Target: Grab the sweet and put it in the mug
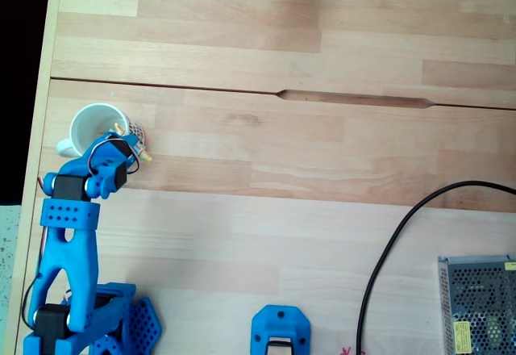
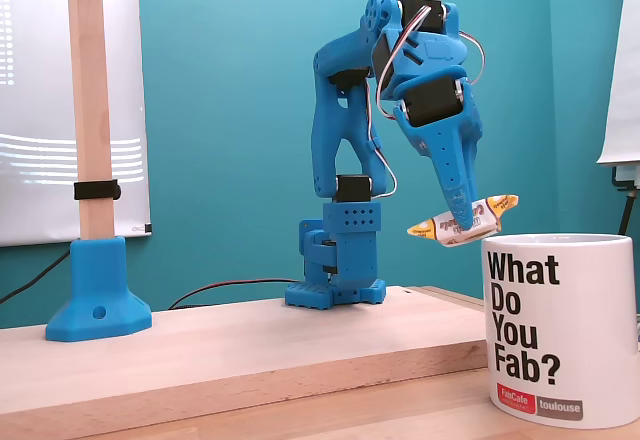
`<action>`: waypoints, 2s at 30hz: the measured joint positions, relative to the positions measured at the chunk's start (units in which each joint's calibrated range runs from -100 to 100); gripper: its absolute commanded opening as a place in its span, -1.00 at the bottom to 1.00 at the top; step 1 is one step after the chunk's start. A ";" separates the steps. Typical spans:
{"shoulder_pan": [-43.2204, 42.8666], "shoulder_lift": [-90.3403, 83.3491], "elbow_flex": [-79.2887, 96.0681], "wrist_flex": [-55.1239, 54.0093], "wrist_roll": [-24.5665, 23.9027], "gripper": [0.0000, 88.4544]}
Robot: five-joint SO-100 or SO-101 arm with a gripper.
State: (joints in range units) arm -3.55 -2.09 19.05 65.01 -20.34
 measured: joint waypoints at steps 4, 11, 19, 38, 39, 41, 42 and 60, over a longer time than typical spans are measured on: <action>0.00 0.00 0.00 0.00 2.20 -0.93; 0.00 0.00 0.00 0.00 4.93 -0.93; 0.00 -0.09 -8.34 0.73 5.37 -0.93; -6.13 -0.18 -7.17 0.81 4.98 -0.93; -6.13 -0.18 -6.72 0.81 4.98 -0.93; -6.13 -0.18 -6.19 0.81 4.98 -0.93; -6.13 -0.18 -6.19 0.81 4.98 -0.93; -6.13 -0.18 -1.88 0.81 5.42 -0.78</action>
State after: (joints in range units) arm -9.68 -2.27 17.17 65.83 -14.92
